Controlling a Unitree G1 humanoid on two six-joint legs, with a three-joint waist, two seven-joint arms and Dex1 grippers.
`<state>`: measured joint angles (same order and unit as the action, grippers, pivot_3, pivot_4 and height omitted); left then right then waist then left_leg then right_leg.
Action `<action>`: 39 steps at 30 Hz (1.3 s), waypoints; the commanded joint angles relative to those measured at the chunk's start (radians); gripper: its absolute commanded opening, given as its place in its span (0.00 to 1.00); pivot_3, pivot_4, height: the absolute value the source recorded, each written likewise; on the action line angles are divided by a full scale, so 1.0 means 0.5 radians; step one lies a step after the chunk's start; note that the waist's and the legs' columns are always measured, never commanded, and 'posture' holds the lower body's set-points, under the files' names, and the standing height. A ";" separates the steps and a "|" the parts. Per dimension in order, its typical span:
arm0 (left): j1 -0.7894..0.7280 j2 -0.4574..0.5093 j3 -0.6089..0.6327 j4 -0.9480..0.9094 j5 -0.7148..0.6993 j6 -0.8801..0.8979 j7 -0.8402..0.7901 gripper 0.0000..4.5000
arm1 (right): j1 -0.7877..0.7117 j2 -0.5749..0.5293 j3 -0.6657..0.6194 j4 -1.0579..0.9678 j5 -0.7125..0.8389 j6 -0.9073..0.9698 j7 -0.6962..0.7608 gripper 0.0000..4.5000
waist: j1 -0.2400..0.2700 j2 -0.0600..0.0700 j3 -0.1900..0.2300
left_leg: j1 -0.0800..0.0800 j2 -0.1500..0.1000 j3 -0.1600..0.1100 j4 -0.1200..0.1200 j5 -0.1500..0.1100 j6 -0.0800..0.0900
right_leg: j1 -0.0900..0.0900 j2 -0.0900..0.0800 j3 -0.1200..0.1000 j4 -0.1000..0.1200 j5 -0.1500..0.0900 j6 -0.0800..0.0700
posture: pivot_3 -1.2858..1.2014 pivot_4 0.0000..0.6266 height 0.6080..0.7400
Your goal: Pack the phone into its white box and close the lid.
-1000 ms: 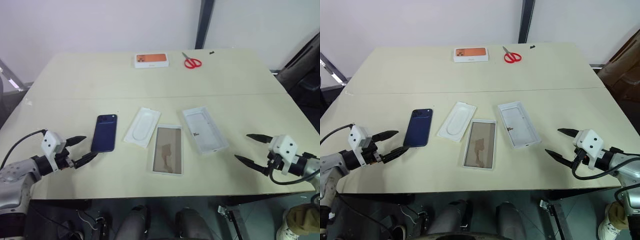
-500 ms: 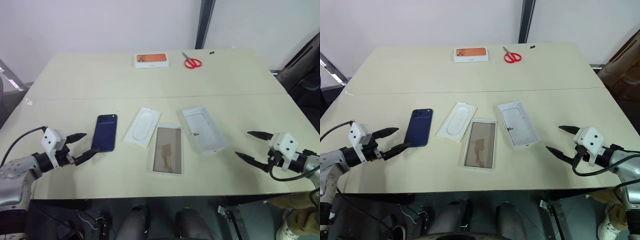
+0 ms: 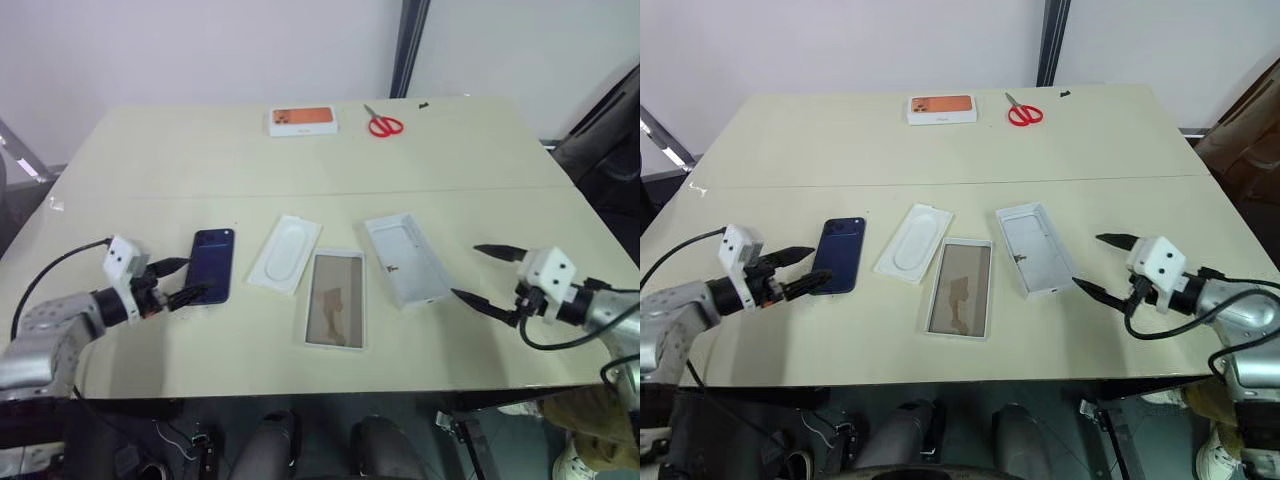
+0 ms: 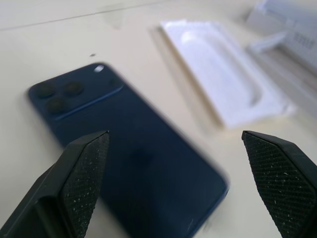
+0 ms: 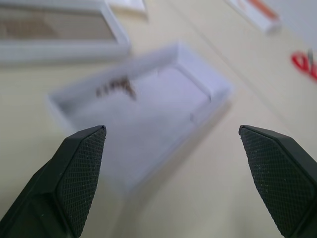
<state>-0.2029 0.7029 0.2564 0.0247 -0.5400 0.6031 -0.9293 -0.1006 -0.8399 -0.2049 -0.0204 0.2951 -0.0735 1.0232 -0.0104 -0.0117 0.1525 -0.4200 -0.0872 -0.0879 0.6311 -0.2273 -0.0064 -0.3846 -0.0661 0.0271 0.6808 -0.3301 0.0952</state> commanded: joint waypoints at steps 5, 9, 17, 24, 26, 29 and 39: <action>-0.445 -0.136 -0.153 0.177 -0.180 0.549 0.120 1.00 | -0.251 0.107 0.311 -0.199 -0.150 -0.045 -0.022 1.00 | -0.003 -0.001 0.000 | -0.001 -0.001 0.000 0.002 0.000 -0.001 | -0.001 0.001 -0.001 0.001 0.000 0.000 | 0.52 0.24 0.95; -0.702 -0.263 -0.143 0.396 -0.242 0.749 0.199 1.00 | -0.339 0.162 0.370 -0.151 -0.182 -0.046 -0.048 1.00 | 0.001 -0.002 0.000 | -0.003 0.000 0.000 0.004 0.002 -0.002 | -0.003 0.002 -0.001 0.003 0.000 0.000 | 0.52 0.24 0.95; -0.882 -0.295 -0.362 0.642 0.022 0.720 0.287 1.00 | -0.259 0.183 0.364 -0.223 -0.182 -0.020 -0.109 1.00 | -0.002 -0.003 0.000 | -0.008 -0.001 0.000 0.005 0.008 -0.013 | -0.007 0.002 -0.001 0.003 0.000 0.000 | 0.52 0.24 0.95; -0.981 -0.351 -0.358 0.817 -0.122 1.041 0.121 1.00 | -0.221 0.184 0.355 -0.283 -0.183 0.012 -0.169 1.00 | 0.001 -0.002 0.000 | -0.008 -0.001 -0.001 0.006 0.008 -0.013 | -0.007 0.002 -0.001 0.004 0.000 0.000 | 0.52 0.24 0.95; -1.006 -0.383 -0.308 0.875 -0.182 1.135 0.085 1.00 | -0.225 0.179 0.354 -0.286 -0.182 0.017 -0.177 1.00 | 0.002 -0.002 0.000 | -0.008 -0.001 -0.001 0.006 0.008 -0.013 | -0.007 0.002 -0.001 0.004 0.000 0.000 | 0.52 0.24 0.95; -1.030 -0.422 -0.238 0.945 -0.227 1.233 0.092 1.00 | -0.229 0.174 0.357 -0.290 -0.185 0.021 -0.183 1.00 | 0.003 -0.003 0.000 | -0.008 -0.001 -0.001 0.008 0.008 -0.013 | -0.007 0.002 -0.001 0.004 0.000 0.001 | 0.52 0.24 0.95; -0.935 -0.454 -0.161 0.931 -0.237 1.336 0.139 0.75 | -0.233 0.167 0.360 -0.283 -0.198 0.009 -0.187 1.00 | -0.002 -0.003 0.000 | -0.008 -0.001 -0.001 0.007 0.008 -0.013 | -0.007 0.002 -0.001 0.005 0.000 0.000 | 0.52 0.24 0.95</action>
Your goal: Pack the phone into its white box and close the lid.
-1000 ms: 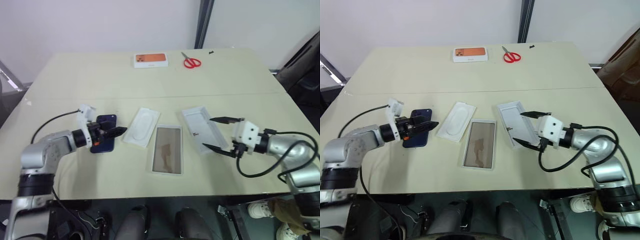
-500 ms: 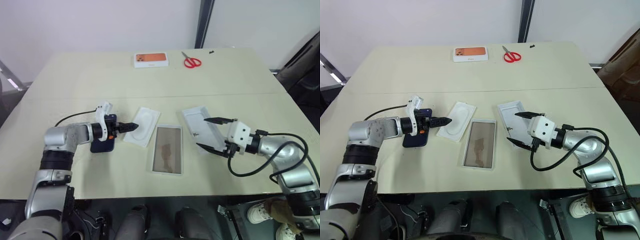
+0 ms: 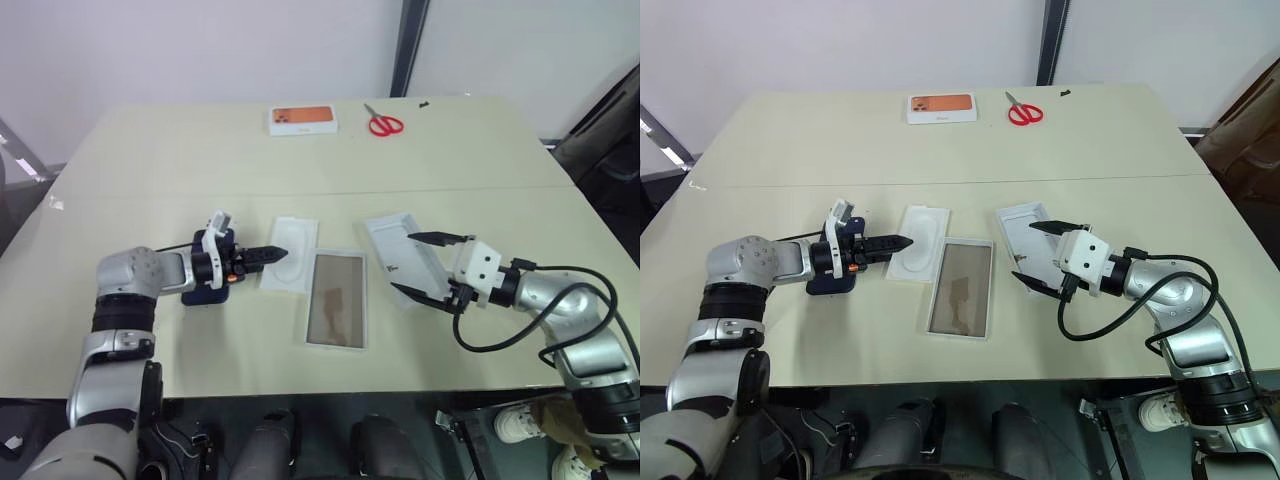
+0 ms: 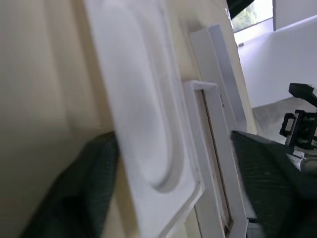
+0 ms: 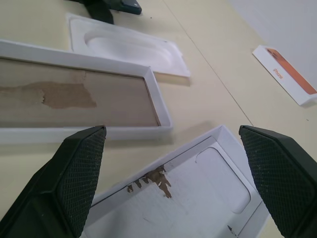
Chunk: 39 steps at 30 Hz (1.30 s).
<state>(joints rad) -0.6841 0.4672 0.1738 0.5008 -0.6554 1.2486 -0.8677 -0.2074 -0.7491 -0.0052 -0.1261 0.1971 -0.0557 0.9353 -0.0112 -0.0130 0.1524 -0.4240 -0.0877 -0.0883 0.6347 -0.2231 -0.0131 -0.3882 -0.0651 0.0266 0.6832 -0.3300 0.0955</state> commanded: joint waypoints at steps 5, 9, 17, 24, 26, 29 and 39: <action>0.052 0.041 0.047 -0.051 -0.029 0.066 0.037 0.75 | -0.022 -0.012 -0.036 -0.064 -0.017 -0.037 -0.011 1.00 | -0.002 0.000 0.000 | 0.000 0.000 0.000 0.000 0.000 0.000 | 0.000 0.000 0.000 0.000 0.000 0.000 | 0.52 0.24 0.95; 0.055 0.025 0.080 -0.049 -0.038 0.092 0.074 0.69 | -0.027 -0.006 -0.033 -0.059 -0.024 -0.042 -0.012 1.00 | -0.002 0.000 0.000 | 0.000 0.000 0.000 -0.001 0.000 0.000 | -0.001 0.000 0.000 0.000 0.000 0.000 | 0.52 0.24 0.95; 0.055 0.007 0.137 -0.049 -0.062 0.144 0.166 0.01 | -0.022 -0.009 -0.044 -0.061 -0.028 -0.043 -0.015 1.00 | -0.002 0.002 -0.002 | 0.003 0.000 0.000 -0.001 0.000 0.000 | 0.002 0.000 0.001 0.001 0.000 0.000 | 0.52 0.24 0.95; 0.056 -0.022 0.333 -0.051 -0.154 0.182 0.280 0.01 | 0.021 -0.002 -0.048 -0.223 0.168 0.140 0.057 1.00 | -0.004 0.002 -0.002 | 0.004 0.000 0.000 -0.003 0.000 0.000 | 0.001 0.000 0.001 0.002 0.000 0.000 | 0.52 0.24 0.95; 0.061 -0.035 0.371 -0.070 -0.174 0.181 0.300 0.01 | 0.063 -0.012 -0.029 -0.316 0.250 0.220 0.108 1.00 | -0.003 0.001 -0.002 | 0.003 0.000 0.000 -0.002 0.000 0.000 | 0.001 0.000 0.001 0.002 0.000 0.000 | 0.52 0.24 0.95; 0.042 -0.060 0.457 -0.114 -0.233 0.238 0.355 0.01 | 0.163 0.015 0.088 -0.509 0.377 0.382 0.179 1.00 | 0.000 0.000 -0.001 | 0.002 0.000 0.000 -0.002 0.000 0.000 | 0.001 0.000 0.001 0.001 0.000 0.000 | 0.52 0.24 0.95; 0.085 -0.080 0.435 -0.337 -0.280 0.181 0.352 0.01 | -0.061 0.117 0.503 -0.447 0.359 0.575 0.439 1.00 | -0.003 -0.001 -0.001 | 0.000 0.000 -0.001 -0.001 0.000 0.000 | -0.002 0.000 0.001 0.001 0.000 0.000 | 0.52 0.24 0.95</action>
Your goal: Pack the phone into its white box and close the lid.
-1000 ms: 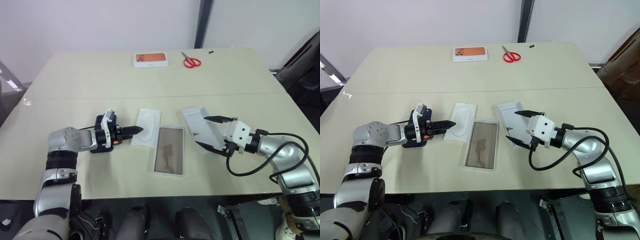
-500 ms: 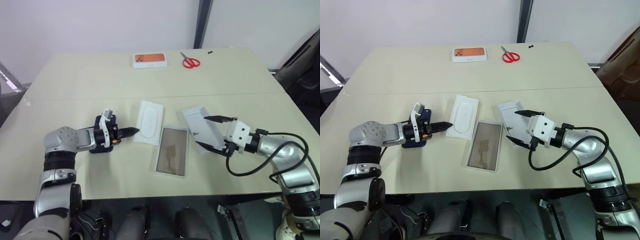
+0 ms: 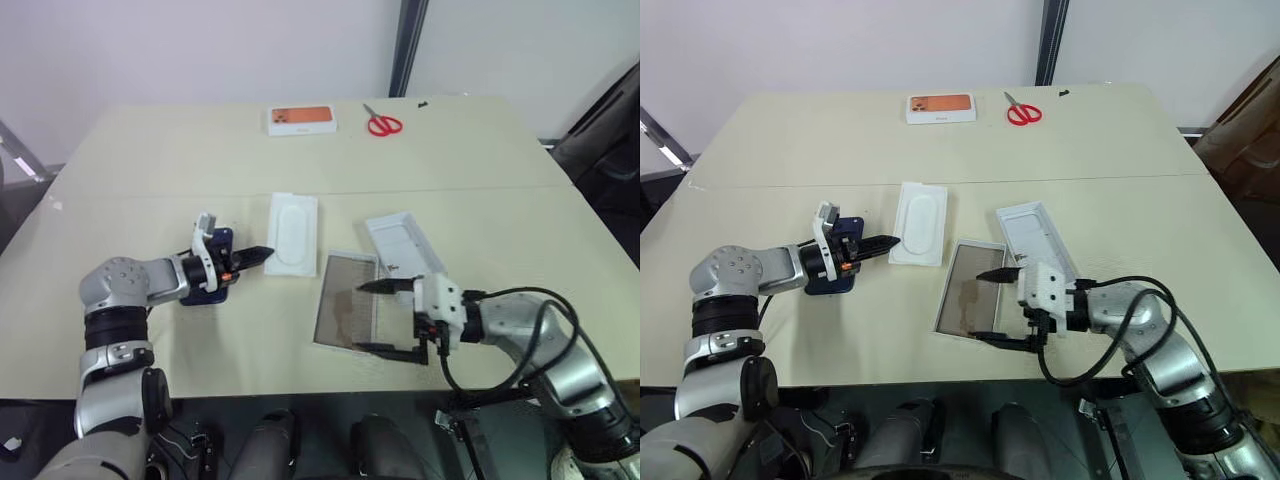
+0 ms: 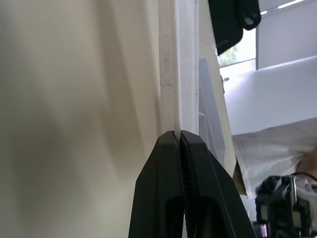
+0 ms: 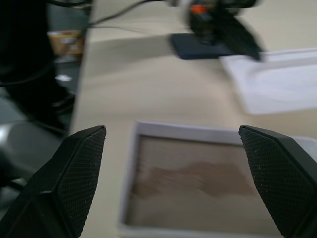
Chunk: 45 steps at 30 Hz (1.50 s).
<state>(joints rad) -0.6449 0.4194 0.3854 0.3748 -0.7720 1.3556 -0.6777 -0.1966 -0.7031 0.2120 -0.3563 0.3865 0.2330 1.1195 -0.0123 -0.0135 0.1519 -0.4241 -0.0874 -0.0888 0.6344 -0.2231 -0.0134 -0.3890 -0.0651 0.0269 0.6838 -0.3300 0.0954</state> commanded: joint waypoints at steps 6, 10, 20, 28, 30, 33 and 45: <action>0.034 0.018 0.013 -0.157 -0.062 -0.080 -0.027 0.01 | -0.167 0.031 0.241 0.132 -0.173 0.008 0.133 1.00 | 0.006 0.000 0.000 | -0.001 0.000 0.000 0.002 0.000 0.000 | 0.001 0.000 -0.001 -0.001 0.000 0.000 | 0.52 0.24 0.95; 0.067 0.025 0.011 -0.206 -0.082 -0.055 -0.025 0.00 | -0.186 0.025 0.292 0.191 -0.258 -0.014 0.150 0.87 | 0.001 0.000 0.000 | -0.001 0.000 0.000 0.001 0.000 0.000 | -0.001 0.000 -0.001 -0.001 0.000 0.000 | 0.52 0.24 0.95; 0.040 0.025 0.022 -0.170 -0.124 -0.021 -0.005 0.00 | -0.227 0.005 0.305 0.340 -0.436 -0.188 0.185 0.01 | 0.003 0.000 0.000 | -0.001 0.000 -0.001 0.001 0.000 0.000 | 0.000 0.000 -0.001 -0.001 0.000 0.000 | 0.52 0.24 0.95; -0.138 -0.009 0.196 -0.043 -0.217 0.036 0.121 0.00 | -0.477 0.196 0.218 0.629 -0.562 -0.308 -0.075 0.01 | -0.002 -0.001 0.000 | -0.001 0.000 -0.001 0.001 0.001 -0.002 | -0.002 0.000 -0.002 0.000 0.000 0.000 | 0.52 0.24 0.95; -0.168 -0.033 0.209 -0.056 -0.224 0.045 0.163 0.00 | -0.524 0.230 0.214 0.699 -0.597 -0.362 -0.114 0.01 | 0.001 -0.001 0.000 | -0.002 0.000 -0.001 0.001 0.001 -0.003 | -0.001 0.000 -0.002 0.000 0.000 0.000 | 0.52 0.24 0.95; -0.172 -0.085 0.198 -0.090 -0.233 0.047 0.218 0.00 | -0.545 0.252 0.219 0.735 -0.586 -0.368 -0.095 0.01 | 0.002 -0.001 0.000 | -0.002 -0.001 -0.001 0.002 0.002 -0.003 | -0.001 0.000 -0.002 0.000 0.000 0.000 | 0.52 0.24 0.95; -0.044 -0.189 0.022 -0.250 -0.206 0.018 0.253 0.00 | -0.547 0.199 0.038 0.746 -0.476 -0.414 -0.044 0.63 | 0.000 -0.001 0.000 | -0.003 -0.001 -0.001 0.002 0.002 -0.004 | -0.002 0.000 -0.002 0.000 0.000 0.000 | 0.52 0.24 0.95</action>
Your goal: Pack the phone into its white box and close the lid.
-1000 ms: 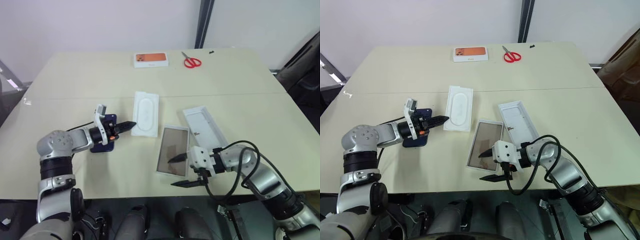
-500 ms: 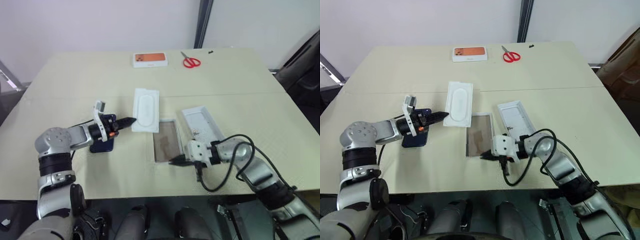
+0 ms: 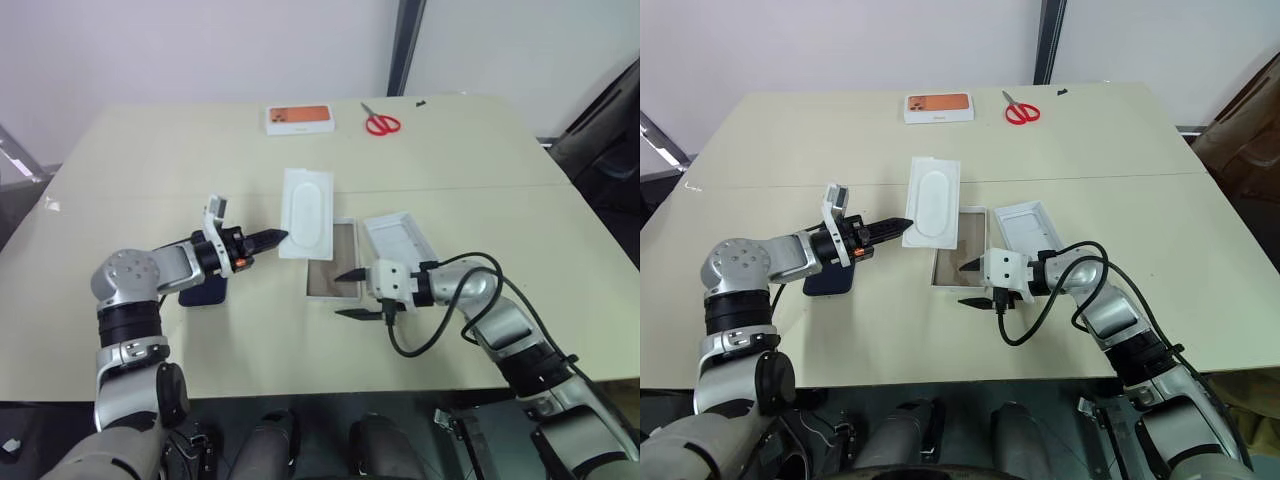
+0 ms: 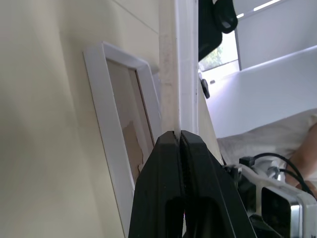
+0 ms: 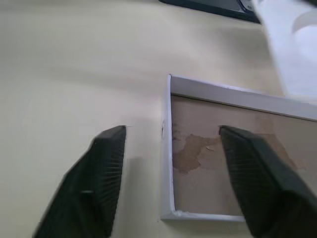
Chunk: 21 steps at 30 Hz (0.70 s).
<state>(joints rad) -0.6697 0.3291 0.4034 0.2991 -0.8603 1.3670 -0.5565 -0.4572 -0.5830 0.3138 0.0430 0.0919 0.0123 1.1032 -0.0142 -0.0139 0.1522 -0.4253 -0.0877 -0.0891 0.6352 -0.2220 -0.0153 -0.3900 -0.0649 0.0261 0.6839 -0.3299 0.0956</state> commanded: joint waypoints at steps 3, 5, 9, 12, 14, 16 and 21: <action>0.039 -0.032 -0.049 -0.152 -0.035 0.018 0.028 0.00 | 0.020 -0.113 -0.287 -0.076 0.195 0.066 0.021 0.63 | 0.011 0.000 0.000 | 0.000 0.000 0.000 0.001 0.000 0.000 | 0.001 0.000 0.000 -0.001 0.000 0.000 | 0.52 0.24 0.95; 0.065 -0.058 -0.054 -0.191 -0.042 0.045 0.062 0.00 | 0.062 -0.163 -0.379 -0.082 0.258 0.087 0.029 0.63 | 0.009 0.000 0.000 | 0.000 0.000 0.000 0.001 0.000 0.000 | 0.002 -0.001 0.000 -0.001 0.000 0.000 | 0.52 0.24 0.95; 0.144 -0.108 -0.012 -0.299 -0.081 0.108 0.133 0.00 | 0.129 -0.245 -0.506 -0.036 0.259 0.108 -0.024 0.63 | 0.001 0.000 0.000 | 0.000 0.000 0.000 0.000 0.000 0.000 | 0.001 0.000 0.000 -0.001 0.000 0.000 | 0.52 0.24 0.95; 0.173 -0.169 0.007 -0.351 -0.097 0.135 0.198 0.00 | 0.162 -0.235 -0.521 -0.045 0.256 0.098 -0.046 0.63 | 0.001 0.000 0.000 | 0.000 0.001 0.001 -0.001 0.000 0.000 | 0.000 0.000 0.001 0.000 0.000 0.000 | 0.52 0.24 0.95; 0.178 -0.198 0.021 -0.368 -0.113 0.166 0.229 0.00 | 0.174 -0.221 -0.523 -0.058 0.255 0.105 -0.061 0.63 | 0.003 0.000 0.000 | 0.000 0.001 0.001 -0.001 0.000 0.000 | 0.000 0.000 0.001 0.000 0.000 0.000 | 0.52 0.24 0.95; 0.176 -0.219 0.035 -0.373 -0.131 0.205 0.252 0.14 | 0.172 -0.209 -0.512 -0.060 0.237 0.098 -0.074 0.64 | 0.004 0.000 0.000 | 0.000 0.000 0.001 0.000 0.000 0.000 | 0.001 0.000 0.001 -0.001 0.000 0.000 | 0.52 0.24 0.95; 0.155 -0.203 0.025 -0.419 -0.145 0.243 0.250 0.61 | 0.122 -0.180 -0.495 -0.062 0.228 0.115 -0.099 0.64 | 0.006 0.000 0.000 | 0.000 0.000 0.001 0.001 0.000 0.000 | 0.001 0.000 0.001 -0.001 0.000 0.000 | 0.52 0.24 0.95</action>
<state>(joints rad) -0.5760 0.2160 0.4063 0.1267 -0.9021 1.4757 -0.4270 -0.3688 -0.6816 0.0717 0.0425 0.1992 0.0756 1.0633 -0.0112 -0.0141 0.1522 -0.4254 -0.0876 -0.0887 0.6356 -0.2221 -0.0152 -0.3893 -0.0648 0.0265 0.6835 -0.3299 0.0956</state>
